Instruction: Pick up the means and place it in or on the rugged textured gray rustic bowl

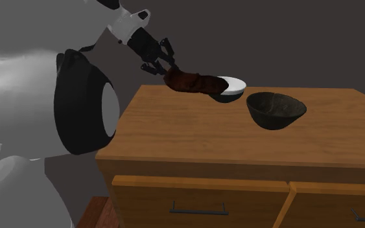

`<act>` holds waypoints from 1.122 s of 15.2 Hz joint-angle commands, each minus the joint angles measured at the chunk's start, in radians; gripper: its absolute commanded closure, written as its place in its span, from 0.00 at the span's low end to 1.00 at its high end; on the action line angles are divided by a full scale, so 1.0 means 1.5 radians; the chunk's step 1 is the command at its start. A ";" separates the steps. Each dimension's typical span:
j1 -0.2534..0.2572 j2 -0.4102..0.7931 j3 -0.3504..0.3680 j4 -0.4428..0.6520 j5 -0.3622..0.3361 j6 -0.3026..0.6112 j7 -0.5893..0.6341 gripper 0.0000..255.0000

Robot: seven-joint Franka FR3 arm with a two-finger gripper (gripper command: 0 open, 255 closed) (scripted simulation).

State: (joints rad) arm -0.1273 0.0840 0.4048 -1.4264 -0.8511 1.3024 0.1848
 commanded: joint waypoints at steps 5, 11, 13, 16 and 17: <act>-0.018 -0.002 -0.014 0.026 -0.007 0.006 -0.043 1.00; -0.079 -0.023 -0.065 0.002 0.001 0.090 -0.114 1.00; -0.097 -0.023 -0.081 0.002 0.002 0.115 -0.137 1.00; -0.124 -0.016 -0.105 0.011 0.005 0.152 -0.173 1.00; -0.133 -0.013 -0.112 0.015 0.005 0.163 -0.185 1.00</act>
State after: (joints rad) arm -0.3111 0.0636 0.2501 -1.4011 -0.8453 1.5208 -0.0753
